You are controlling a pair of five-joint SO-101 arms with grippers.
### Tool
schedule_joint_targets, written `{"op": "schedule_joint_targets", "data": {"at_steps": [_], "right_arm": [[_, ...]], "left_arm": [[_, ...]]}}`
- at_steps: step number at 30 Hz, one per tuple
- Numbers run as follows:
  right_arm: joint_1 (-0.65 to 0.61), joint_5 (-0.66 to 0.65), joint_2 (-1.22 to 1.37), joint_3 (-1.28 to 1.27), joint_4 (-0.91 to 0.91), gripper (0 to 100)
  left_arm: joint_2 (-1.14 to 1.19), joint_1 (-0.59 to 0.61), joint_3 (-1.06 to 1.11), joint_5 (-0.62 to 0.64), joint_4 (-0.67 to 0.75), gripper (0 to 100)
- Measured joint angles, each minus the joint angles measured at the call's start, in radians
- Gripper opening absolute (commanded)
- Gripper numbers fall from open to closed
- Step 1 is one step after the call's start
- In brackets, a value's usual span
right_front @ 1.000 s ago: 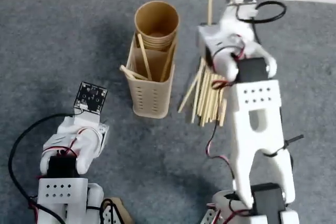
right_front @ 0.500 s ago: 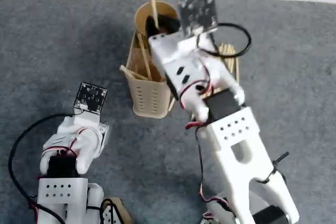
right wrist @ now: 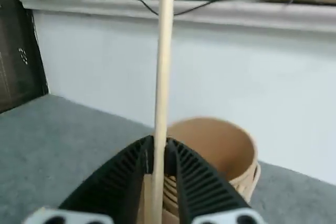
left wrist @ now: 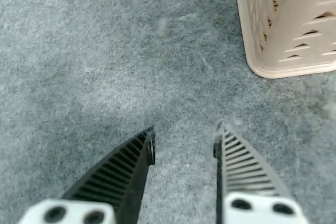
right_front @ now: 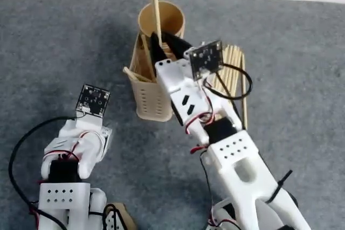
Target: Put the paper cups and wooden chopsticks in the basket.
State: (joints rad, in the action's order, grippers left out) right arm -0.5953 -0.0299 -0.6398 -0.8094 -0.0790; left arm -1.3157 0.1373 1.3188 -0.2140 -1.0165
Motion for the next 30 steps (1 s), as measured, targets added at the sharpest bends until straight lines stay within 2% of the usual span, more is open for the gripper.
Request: {"op": "schedule_joint_targets", "data": {"at_steps": [5,13,17,19,24,28,30], "right_arm": [[0.000,0.000,-0.064,0.000,0.092,13.0],[0.000,0.000,-0.195,0.000,0.267,13.5],[0.028,-0.023,-0.210,0.081,0.493,13.5],[0.081,-0.092,-0.212,0.187,0.698,13.5],[0.265,-0.358,-0.206,0.465,1.231,13.3],[0.442,-0.592,-0.207,0.612,1.519,13.3],[0.548,-0.687,-0.209,0.634,1.600,13.3]], "left_arm": [[0.000,0.000,0.000,0.000,0.000,21],[0.000,0.000,0.000,0.000,0.000,21],[0.000,0.000,-0.005,0.000,0.000,21],[0.000,0.000,-0.040,0.000,0.000,21],[0.000,0.000,-0.198,0.000,0.000,21],[0.000,0.000,-0.333,0.000,0.000,21],[-0.002,0.000,-0.384,0.000,0.000,21]]}}
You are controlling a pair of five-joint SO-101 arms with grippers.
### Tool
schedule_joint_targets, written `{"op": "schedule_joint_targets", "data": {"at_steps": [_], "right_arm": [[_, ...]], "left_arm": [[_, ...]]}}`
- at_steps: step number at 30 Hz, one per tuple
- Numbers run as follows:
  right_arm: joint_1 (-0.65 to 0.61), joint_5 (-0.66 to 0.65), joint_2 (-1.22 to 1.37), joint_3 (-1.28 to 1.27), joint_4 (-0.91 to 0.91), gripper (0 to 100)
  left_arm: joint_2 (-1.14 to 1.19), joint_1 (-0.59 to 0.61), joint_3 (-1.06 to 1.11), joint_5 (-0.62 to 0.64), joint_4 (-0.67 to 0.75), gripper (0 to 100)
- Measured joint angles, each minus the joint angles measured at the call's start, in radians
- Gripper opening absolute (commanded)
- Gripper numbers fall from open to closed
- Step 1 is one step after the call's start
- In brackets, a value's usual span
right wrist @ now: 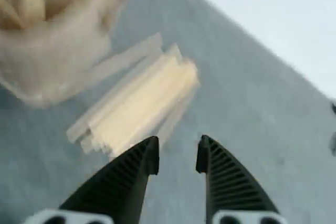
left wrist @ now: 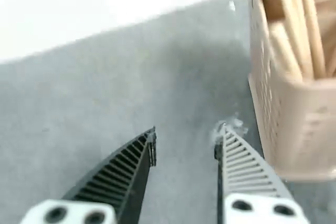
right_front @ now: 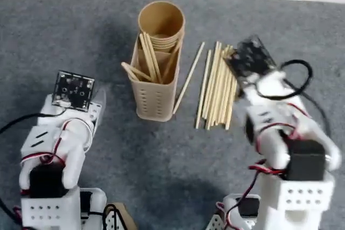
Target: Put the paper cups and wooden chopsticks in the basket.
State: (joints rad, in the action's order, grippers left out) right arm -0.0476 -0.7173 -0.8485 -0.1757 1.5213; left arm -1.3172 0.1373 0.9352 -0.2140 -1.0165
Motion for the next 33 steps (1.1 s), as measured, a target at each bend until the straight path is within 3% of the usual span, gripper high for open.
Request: {"op": "schedule_joint_targets", "data": {"at_steps": [6,15,33], "right_arm": [[0.230,-0.057,0.000,0.003,0.063,13.0],[0.416,-0.063,0.000,0.003,0.063,10.1],[0.497,-0.063,0.000,0.003,0.057,10.0]], "left_arm": [[0.000,0.000,-0.118,0.000,-0.055,21],[-0.008,0.000,-0.153,0.000,-0.100,21],[0.000,0.000,-0.153,0.000,-0.129,21]]}}
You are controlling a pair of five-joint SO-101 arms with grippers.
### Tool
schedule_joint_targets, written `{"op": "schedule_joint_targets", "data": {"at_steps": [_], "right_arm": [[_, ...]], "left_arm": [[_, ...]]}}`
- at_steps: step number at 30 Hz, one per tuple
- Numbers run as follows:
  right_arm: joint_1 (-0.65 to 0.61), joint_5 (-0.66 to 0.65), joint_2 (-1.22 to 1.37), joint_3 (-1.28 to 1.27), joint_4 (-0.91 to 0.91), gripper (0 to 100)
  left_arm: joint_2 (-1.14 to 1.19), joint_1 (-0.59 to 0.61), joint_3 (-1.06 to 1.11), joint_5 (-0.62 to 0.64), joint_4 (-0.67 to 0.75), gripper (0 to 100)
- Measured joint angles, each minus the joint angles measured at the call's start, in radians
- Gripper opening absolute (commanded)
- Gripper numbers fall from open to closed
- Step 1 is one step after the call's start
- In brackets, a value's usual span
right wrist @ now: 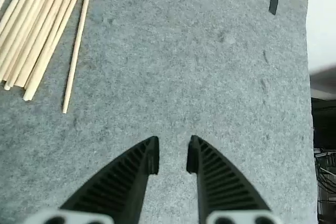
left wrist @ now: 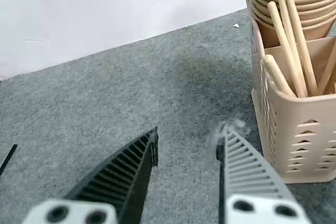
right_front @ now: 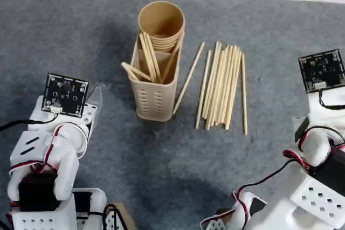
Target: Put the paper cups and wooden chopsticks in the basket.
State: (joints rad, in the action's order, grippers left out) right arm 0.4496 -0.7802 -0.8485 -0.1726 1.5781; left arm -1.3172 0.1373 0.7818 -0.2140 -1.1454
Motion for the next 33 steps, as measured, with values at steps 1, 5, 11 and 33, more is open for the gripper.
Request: {"op": "schedule_joint_targets", "data": {"at_steps": [1,5,11,33], "right_arm": [[0.002,0.000,0.000,-0.005,0.000,10.1],[0.002,0.000,0.000,-0.075,0.000,10.1],[-0.127,0.000,0.000,-0.203,-0.058,9.9],[-0.468,0.583,0.399,-0.499,-1.007,10.1]], "left_arm": [[0.000,0.000,0.000,0.000,0.000,21],[0.000,0.000,0.000,0.000,0.000,21],[-0.003,0.000,0.000,0.000,-0.032,21],[0.002,0.110,0.359,0.077,0.092,21]]}}
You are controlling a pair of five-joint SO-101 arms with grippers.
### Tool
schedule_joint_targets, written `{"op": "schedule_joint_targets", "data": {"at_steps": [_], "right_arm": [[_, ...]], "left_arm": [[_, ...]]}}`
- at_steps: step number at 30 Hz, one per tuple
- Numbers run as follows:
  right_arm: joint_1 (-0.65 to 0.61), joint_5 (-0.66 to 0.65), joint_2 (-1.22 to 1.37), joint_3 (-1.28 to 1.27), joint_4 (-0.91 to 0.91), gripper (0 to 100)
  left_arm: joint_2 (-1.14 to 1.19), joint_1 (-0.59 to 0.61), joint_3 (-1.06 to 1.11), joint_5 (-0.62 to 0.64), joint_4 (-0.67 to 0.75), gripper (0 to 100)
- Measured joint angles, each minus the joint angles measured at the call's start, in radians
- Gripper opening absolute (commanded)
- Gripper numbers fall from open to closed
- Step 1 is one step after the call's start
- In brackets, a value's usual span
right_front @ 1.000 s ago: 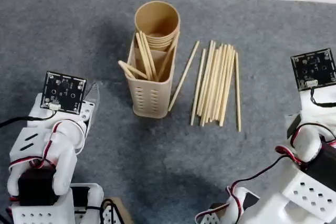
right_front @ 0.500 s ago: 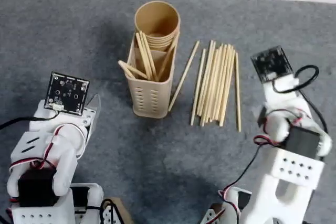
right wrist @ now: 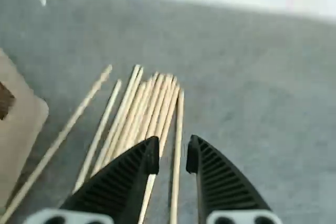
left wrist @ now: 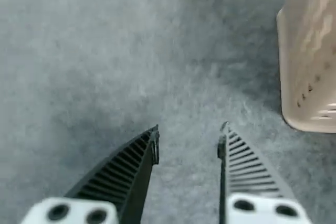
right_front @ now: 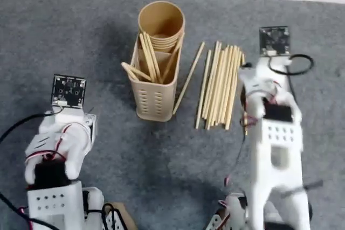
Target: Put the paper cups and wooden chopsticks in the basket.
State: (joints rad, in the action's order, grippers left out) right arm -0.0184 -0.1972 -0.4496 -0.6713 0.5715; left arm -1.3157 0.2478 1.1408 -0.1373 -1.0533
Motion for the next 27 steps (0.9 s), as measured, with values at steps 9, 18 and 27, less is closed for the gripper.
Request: {"op": "schedule_joint_targets", "data": {"at_steps": [9,18,27], "right_arm": [[0.026,0.012,0.456,0.160,-0.017,10.1],[0.009,0.012,0.600,0.173,-0.020,10.1],[0.003,0.015,0.615,0.184,-0.026,10.5]], "left_arm": [[-0.002,0.000,0.104,0.034,0.086,21],[0.000,0.000,0.129,0.034,0.123,21],[0.000,0.000,0.129,0.034,0.124,21]]}}
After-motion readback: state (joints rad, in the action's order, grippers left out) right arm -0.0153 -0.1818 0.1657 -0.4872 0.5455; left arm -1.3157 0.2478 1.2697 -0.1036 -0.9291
